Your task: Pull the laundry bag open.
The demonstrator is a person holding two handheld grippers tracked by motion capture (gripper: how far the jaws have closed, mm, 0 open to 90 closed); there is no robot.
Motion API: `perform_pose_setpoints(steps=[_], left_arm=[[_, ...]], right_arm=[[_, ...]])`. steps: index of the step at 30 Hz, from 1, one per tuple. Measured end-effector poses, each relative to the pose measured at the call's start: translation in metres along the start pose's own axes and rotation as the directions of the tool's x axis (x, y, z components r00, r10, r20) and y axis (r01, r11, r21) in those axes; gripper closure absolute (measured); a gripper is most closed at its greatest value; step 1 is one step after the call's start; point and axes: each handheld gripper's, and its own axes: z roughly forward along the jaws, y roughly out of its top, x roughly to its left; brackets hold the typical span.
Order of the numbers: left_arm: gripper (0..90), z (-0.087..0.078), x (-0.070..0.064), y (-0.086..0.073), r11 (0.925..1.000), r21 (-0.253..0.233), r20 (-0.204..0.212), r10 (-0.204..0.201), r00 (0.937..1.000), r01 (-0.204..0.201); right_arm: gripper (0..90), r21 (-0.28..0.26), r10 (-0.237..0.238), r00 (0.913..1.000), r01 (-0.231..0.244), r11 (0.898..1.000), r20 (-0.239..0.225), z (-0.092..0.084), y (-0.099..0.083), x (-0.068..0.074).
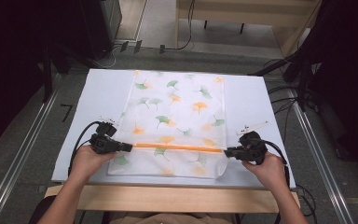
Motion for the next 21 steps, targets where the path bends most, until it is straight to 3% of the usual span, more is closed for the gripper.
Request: perform_pose_setpoints(steps=[5, 21], left_arm=[[90.0, -0.007, 0.007, -0.006, 0.9996, -0.008, -0.013, -0.028, 0.9995, 0.028], [90.0, -0.011, 0.012, -0.01, 0.9995, -0.003, -0.017, -0.032, 0.9994, 0.032]], right_arm=[[84.3, 0.003, -0.002, 1.0, 0.002, 1.0, 0.0, 0.0, 0.0, -0.001], [84.3, 0.01, -0.001, 1.0, 0.001, 1.0, 0.001, 0.001, 0.0, -0.002]])
